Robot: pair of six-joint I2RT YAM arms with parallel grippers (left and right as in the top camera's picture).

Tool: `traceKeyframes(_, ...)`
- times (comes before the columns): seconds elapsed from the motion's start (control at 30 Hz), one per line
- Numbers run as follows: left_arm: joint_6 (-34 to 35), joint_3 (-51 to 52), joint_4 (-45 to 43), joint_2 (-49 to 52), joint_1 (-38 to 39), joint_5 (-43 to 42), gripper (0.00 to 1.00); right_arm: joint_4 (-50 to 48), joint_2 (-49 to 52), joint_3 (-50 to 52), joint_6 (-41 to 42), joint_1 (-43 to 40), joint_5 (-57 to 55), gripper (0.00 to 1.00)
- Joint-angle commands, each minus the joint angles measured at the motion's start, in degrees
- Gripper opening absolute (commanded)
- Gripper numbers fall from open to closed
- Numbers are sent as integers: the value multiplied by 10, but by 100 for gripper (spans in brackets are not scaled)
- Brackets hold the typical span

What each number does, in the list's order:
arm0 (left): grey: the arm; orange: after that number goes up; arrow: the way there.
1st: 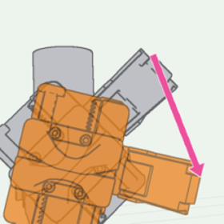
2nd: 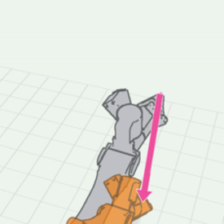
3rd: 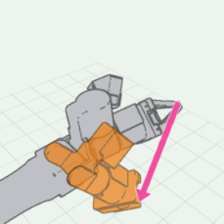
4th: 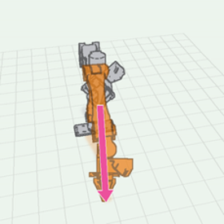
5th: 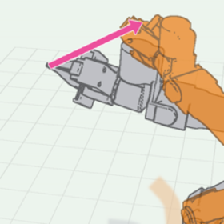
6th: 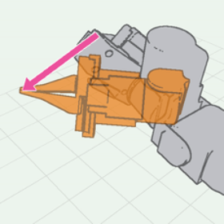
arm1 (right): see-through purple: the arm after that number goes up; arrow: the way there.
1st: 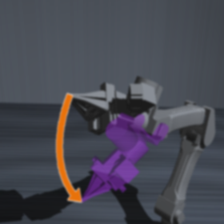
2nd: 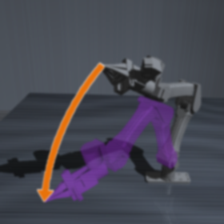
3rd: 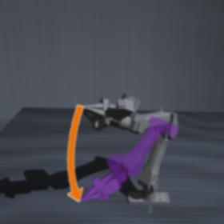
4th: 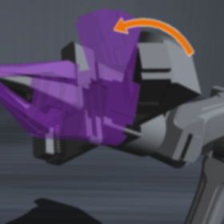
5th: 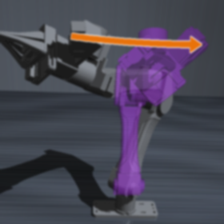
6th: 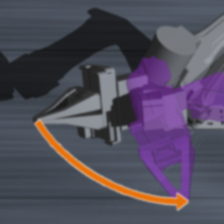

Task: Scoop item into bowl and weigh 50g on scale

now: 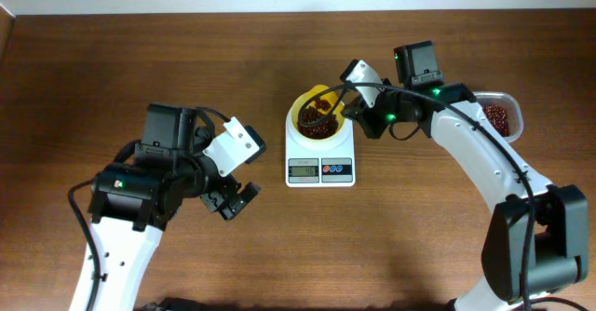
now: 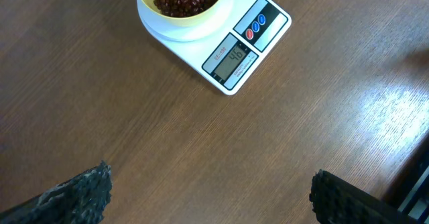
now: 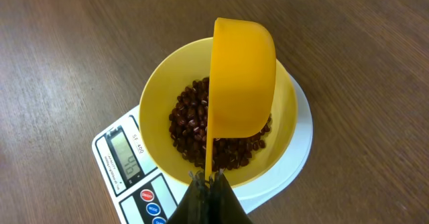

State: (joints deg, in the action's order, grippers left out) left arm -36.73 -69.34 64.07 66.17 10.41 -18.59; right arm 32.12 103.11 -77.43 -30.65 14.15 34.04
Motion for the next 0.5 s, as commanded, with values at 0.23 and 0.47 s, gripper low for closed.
traceKeyframes(0.23, -11, -10, 1, 2, -5, 0, 99, -10, -10, 10, -6, 17, -21, 4)
traceKeyframes(0.47, -10, -10, 1, 2, -5, 0, 99, -19, -12, 5, -6, 25, -30, 4)
